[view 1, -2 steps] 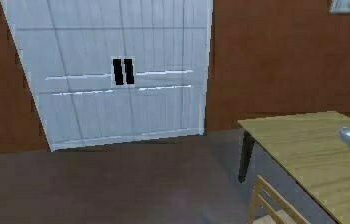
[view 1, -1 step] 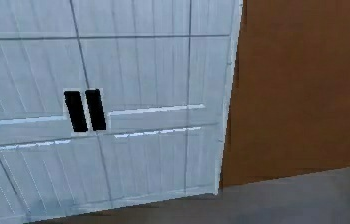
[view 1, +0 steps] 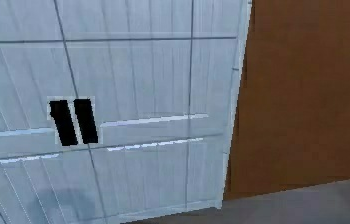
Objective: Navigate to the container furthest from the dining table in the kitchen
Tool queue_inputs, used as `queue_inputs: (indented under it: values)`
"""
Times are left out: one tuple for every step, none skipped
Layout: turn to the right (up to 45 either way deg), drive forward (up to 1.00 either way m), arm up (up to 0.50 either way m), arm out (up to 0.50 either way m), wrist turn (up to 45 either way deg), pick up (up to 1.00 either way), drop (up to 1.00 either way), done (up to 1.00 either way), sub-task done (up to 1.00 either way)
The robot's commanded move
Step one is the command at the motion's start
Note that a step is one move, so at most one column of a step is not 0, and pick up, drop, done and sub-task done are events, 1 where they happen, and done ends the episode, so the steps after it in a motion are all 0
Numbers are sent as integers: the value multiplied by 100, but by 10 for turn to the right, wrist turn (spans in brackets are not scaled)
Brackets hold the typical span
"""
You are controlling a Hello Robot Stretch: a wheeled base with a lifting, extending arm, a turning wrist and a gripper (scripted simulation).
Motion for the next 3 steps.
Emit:
queue_inputs:
  values:
    - [450, 0, 0, 0, 0, 0, 0, 0, 0]
    - [450, 0, 0, 0, 0, 0, 0, 0, 0]
    - [450, 0, 0, 0, 0, 0, 0, 0, 0]
